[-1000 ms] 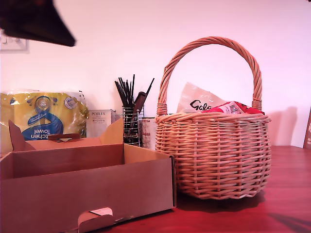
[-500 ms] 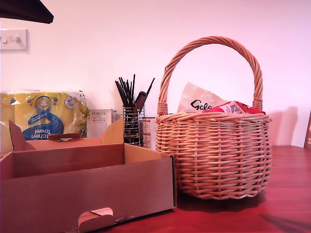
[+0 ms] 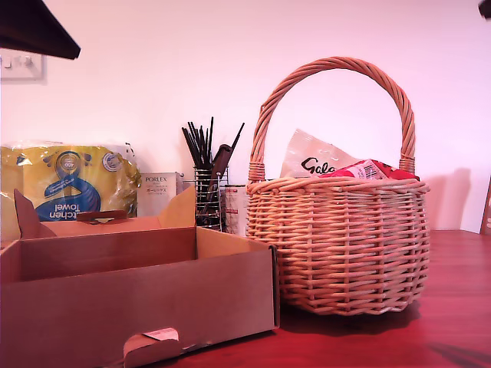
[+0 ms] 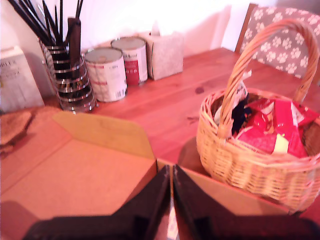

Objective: Move the bags of Easter eggs from the cardboard box on the left into the woven basket on the right side.

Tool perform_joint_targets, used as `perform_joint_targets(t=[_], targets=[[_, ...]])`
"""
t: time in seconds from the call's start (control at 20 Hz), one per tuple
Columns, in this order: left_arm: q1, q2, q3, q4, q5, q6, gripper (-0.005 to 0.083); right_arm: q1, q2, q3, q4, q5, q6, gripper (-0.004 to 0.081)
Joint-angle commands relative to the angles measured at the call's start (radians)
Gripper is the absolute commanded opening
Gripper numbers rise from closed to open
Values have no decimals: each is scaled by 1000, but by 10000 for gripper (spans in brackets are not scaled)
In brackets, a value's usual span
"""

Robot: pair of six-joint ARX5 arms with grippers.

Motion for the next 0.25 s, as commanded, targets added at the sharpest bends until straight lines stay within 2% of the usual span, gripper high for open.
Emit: perform_joint_targets(t=[0.0,0.2], targets=[[2,3,-18,-7,0,8,-19,0,0,-4,-17,-3,2,-13],[2,3,-18,-10,0,8,-19,0,0,-4,-70,-3,2,-13]])
